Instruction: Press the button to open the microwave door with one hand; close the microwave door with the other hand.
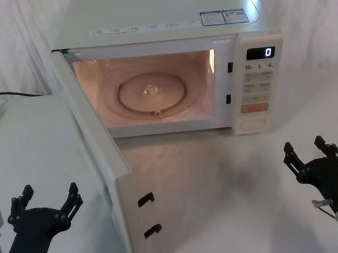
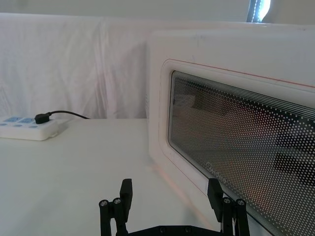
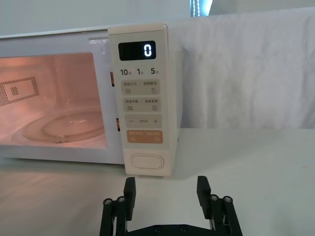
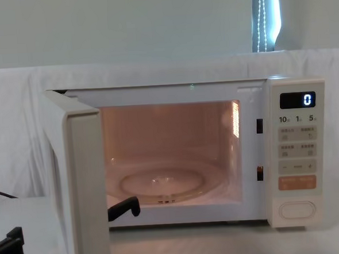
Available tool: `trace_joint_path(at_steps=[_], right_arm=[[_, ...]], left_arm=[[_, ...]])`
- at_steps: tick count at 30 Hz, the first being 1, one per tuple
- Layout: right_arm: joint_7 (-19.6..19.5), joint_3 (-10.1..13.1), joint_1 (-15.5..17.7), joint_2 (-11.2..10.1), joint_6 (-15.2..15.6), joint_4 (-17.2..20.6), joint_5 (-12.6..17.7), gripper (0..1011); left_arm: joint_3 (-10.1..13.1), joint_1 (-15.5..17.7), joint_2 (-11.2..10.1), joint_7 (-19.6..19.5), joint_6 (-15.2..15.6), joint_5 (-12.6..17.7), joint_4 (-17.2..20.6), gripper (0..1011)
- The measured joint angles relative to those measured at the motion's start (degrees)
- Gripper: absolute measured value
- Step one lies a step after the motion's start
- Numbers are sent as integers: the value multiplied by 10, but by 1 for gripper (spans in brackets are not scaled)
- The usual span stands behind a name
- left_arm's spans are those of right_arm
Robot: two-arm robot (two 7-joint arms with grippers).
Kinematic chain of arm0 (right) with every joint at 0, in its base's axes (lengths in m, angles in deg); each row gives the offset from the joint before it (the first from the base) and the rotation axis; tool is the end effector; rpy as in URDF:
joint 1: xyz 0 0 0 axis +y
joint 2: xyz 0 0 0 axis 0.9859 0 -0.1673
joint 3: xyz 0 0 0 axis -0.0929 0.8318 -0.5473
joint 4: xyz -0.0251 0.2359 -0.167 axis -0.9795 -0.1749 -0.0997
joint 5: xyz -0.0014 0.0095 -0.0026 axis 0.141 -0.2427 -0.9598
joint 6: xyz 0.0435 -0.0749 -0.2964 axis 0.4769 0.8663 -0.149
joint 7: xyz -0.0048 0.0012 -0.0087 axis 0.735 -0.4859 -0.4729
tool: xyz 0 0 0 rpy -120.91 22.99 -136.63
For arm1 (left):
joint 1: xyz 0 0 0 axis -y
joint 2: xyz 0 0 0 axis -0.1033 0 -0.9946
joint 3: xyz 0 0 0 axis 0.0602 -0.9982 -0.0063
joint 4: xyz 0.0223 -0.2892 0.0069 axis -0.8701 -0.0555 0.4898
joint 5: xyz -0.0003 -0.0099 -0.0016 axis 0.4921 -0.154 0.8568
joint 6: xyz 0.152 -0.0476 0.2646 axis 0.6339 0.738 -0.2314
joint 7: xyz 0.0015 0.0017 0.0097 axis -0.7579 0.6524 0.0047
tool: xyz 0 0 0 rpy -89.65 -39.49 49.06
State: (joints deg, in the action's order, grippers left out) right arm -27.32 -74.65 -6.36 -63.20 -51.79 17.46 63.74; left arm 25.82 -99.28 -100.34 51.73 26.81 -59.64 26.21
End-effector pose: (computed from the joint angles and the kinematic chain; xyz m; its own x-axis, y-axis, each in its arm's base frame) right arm 0.3104 -0.0193 -0.3199 0.1961 -0.9789 -0.0578 0.9769 0.1900 0.0976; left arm 0.2529 0.0374 -0.2852 0.1245 0.9917 -0.0324 -0.9921 0.1240 -0.0175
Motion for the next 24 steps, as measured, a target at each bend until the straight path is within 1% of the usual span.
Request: trace_joint_path(at_steps=[8,24], right_arm=[[0,0,0,0,0,0,0,992],[1,0,0,-1,1,1,0,1002]], left_arm=[[0,0,0,0,0,0,0,1001],[0,0,0,0,0,0,0,1001]])
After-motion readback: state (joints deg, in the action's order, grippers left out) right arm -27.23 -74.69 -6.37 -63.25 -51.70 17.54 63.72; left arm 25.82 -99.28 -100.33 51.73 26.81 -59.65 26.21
